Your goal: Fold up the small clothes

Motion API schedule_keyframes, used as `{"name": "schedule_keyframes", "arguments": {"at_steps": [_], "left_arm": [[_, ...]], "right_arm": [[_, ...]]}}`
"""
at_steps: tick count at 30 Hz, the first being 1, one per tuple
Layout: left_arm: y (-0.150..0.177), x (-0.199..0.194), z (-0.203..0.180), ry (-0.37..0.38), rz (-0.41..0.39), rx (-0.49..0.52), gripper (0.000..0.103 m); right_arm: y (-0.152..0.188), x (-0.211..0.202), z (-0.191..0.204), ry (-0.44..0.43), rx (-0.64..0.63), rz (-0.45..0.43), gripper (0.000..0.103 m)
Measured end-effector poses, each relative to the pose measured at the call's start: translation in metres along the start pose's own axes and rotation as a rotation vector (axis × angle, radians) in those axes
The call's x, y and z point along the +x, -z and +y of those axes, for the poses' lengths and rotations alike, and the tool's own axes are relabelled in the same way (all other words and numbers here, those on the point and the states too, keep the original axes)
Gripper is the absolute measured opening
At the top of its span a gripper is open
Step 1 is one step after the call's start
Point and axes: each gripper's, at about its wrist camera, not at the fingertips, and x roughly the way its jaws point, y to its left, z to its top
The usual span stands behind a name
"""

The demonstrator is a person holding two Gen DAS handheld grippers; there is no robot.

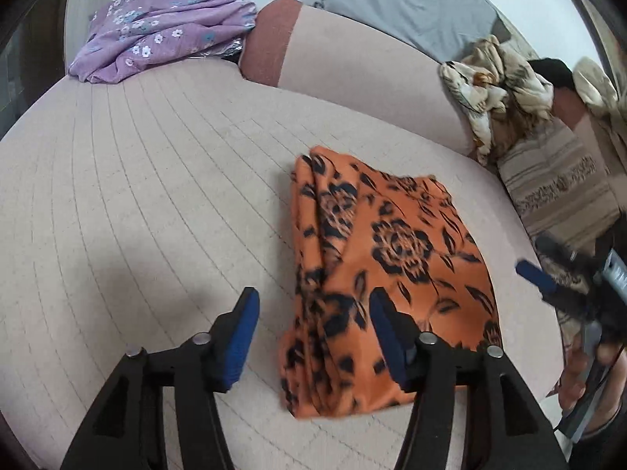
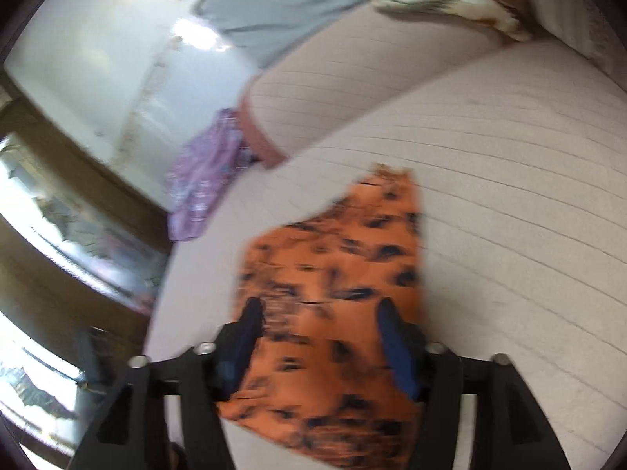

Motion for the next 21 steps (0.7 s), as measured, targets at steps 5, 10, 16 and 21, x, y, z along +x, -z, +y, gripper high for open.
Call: {"name": "schedule_keyframes", "arguments": {"at_steps": [5, 10, 16, 21], "left_arm": [[0.025, 0.036, 0.01, -0.068, 0.178, 0.027, 0.063], [0.018, 0.01, 0.005, -0.063, 0.074, 0.079, 0.065], [0.022, 0.022, 0.014, -0.086, 0.128, 0.047, 0.066], [0.025, -0.008, 0.016, -0.113, 0.071, 0.082, 0.069]], "right_arm": [[0.03, 0.062, -0.006, 0.025, 0.028, 0.219, 0.077], [0.018, 0.042, 0.015, 0.029, 0.002, 0.117, 0.077], [-0.024, 0.071, 0.016, 0.049, -0.025, 0.091, 0.089], [-0.025, 0.082, 0.007, 0.133, -0.003, 0.107, 0.089]]}}
